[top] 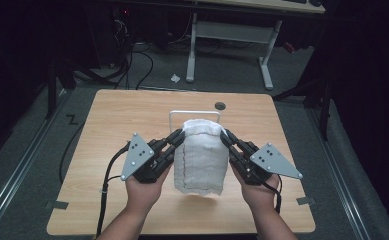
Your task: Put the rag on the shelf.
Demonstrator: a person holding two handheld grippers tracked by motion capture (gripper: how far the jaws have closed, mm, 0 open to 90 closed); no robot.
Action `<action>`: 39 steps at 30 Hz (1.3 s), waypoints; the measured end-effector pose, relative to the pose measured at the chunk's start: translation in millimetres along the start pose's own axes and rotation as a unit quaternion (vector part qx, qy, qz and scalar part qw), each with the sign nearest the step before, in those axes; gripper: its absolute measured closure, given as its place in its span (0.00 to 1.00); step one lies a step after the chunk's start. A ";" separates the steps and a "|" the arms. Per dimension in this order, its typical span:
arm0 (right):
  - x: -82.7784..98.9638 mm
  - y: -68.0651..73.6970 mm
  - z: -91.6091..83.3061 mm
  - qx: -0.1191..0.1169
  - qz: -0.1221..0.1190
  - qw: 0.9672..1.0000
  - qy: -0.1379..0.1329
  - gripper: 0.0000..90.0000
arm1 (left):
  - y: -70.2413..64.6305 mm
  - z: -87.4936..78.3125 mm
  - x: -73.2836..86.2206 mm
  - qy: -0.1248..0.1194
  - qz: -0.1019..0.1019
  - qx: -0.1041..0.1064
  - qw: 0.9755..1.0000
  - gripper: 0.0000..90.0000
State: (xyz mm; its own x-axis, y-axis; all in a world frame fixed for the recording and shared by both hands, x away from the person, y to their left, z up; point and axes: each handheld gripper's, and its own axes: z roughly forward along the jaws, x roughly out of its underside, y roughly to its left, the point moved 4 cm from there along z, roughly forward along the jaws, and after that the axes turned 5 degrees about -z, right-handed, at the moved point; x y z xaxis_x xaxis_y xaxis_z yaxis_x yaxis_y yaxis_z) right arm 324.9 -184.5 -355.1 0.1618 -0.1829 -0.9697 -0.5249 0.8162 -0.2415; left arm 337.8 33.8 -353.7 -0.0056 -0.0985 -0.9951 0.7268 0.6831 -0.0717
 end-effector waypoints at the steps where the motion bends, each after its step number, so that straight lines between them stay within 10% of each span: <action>1: -0.4 -0.8 0.6 0.001 -0.001 1.000 0.001 0.95 | 0.6 1.3 -1.0 0.000 0.001 -0.001 1.000 0.94; 19: -18.4 -40.2 50.0 0.017 0.020 1.000 0.004 0.95 | 41.3 50.7 -32.2 0.004 0.032 -0.033 0.999 0.94; 26: -26.1 -55.2 78.7 0.025 0.028 0.999 0.002 0.95 | 64.2 76.4 -40.9 0.021 0.067 -0.069 0.995 0.94; 39: -19.0 -83.0 141.3 0.037 0.049 0.998 0.033 0.95 | 111.5 115.6 -42.7 0.045 0.048 -0.101 0.993 0.94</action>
State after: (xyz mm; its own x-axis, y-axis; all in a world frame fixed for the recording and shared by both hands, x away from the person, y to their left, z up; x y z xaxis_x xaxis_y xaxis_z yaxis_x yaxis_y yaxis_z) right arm 483.5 -171.2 -311.6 0.0564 -0.1342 -0.9893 -0.4723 0.8694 -0.1449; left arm 498.4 30.5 -311.3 -0.0123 0.0329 -0.9994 0.5737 0.8188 0.0199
